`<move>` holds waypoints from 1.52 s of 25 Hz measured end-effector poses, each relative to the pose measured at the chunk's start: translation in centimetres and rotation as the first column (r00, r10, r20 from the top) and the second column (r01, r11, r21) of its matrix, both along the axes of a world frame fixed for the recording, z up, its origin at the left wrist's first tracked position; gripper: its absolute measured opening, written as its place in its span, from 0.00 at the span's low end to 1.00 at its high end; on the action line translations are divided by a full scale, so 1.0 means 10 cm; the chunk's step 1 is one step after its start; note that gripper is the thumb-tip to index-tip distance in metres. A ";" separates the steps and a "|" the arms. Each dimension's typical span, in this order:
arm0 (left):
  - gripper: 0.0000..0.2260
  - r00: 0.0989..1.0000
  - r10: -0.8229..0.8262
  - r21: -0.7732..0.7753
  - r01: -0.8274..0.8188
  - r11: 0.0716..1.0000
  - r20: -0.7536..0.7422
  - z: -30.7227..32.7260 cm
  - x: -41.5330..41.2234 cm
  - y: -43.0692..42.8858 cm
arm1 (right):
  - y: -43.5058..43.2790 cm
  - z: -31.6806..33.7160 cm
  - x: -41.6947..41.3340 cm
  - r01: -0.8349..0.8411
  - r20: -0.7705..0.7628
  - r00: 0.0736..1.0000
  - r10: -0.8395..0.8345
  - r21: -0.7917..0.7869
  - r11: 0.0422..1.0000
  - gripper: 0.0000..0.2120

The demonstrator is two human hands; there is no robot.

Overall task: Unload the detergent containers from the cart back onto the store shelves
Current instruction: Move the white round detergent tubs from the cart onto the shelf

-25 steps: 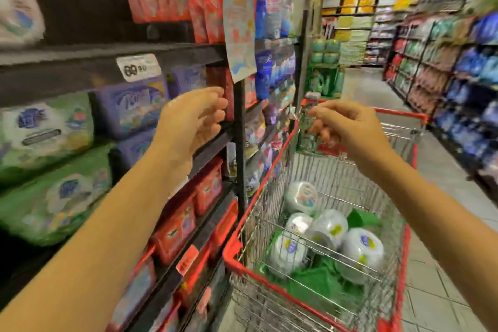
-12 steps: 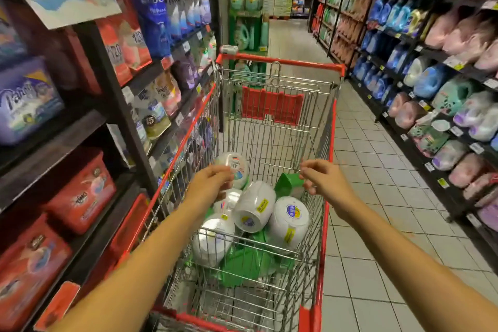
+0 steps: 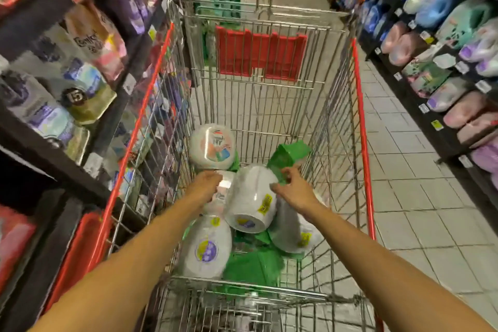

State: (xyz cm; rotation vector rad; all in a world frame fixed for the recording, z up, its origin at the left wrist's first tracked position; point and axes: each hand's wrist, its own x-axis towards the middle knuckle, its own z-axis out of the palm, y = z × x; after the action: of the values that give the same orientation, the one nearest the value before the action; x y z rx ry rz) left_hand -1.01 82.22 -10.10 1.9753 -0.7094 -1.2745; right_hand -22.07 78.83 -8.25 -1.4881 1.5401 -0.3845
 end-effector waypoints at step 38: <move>0.20 0.861 0.209 -0.288 -0.370 0.883 -0.464 0.28 -0.24 0.20 | 0.18 0.33 0.28 0.383 0.499 0.601 -0.624 0.506 0.773 0.12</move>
State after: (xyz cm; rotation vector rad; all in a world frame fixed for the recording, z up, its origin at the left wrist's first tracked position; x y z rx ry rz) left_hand -3.40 84.18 -7.30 1.3728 -0.3731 -1.2160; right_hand -19.26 80.62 -4.97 -0.4837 1.3281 -0.8229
